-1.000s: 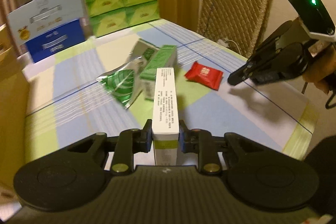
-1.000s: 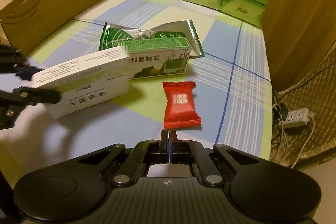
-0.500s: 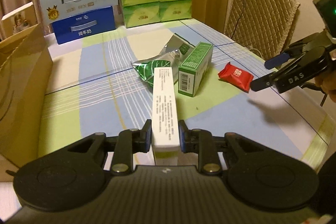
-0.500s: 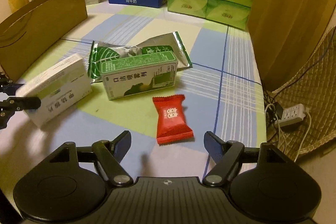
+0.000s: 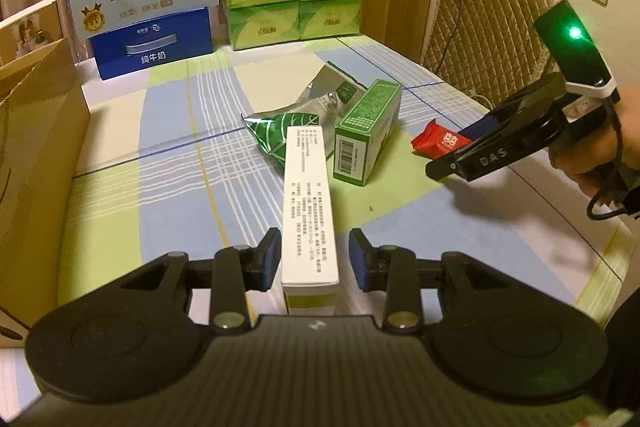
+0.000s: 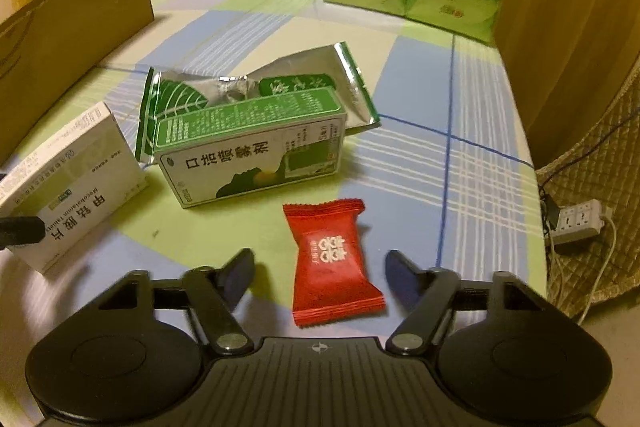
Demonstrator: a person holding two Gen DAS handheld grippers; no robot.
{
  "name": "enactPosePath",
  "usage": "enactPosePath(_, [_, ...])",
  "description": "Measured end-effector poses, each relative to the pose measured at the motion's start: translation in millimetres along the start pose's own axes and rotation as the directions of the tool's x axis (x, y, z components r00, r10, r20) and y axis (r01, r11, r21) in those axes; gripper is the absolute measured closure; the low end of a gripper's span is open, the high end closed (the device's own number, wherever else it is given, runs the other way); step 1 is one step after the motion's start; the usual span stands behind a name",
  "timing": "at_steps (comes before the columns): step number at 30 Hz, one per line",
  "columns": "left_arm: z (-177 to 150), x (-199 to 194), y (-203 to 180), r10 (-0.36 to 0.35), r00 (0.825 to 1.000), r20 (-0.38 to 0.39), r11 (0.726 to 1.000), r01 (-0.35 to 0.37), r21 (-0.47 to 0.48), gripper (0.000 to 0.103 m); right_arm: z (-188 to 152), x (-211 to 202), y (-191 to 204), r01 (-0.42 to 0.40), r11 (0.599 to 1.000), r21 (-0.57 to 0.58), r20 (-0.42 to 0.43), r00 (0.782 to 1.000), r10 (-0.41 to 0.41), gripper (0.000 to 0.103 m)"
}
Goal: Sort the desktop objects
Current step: 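Lift the white medicine box with the left gripper while the right gripper lifts the red candy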
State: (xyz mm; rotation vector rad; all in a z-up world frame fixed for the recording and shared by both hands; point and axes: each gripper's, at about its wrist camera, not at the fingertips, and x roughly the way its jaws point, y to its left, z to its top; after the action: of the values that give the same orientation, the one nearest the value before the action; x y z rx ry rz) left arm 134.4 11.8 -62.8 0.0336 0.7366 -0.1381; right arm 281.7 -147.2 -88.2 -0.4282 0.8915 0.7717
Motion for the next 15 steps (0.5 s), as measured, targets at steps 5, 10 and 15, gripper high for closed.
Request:
enactPosePath(5, [0,1,1,0.0,1.0,-0.002,1.0,0.0,0.005,0.072,4,-3,8,0.023,1.0,-0.005,-0.024,0.999,-0.023,0.078])
enactPosePath(10, [4,2,-1,-0.004,1.0,-0.003,1.0,0.004,0.029,0.072,12,-22,22,0.004,1.0,0.011,-0.029,1.0,-0.004,0.078])
enactPosePath(15, [8,7,-4,0.008,1.0,-0.014,0.999,-0.007,0.044,0.072,23,-48,43,-0.018,0.999,0.047,-0.013,1.0,0.018,0.078])
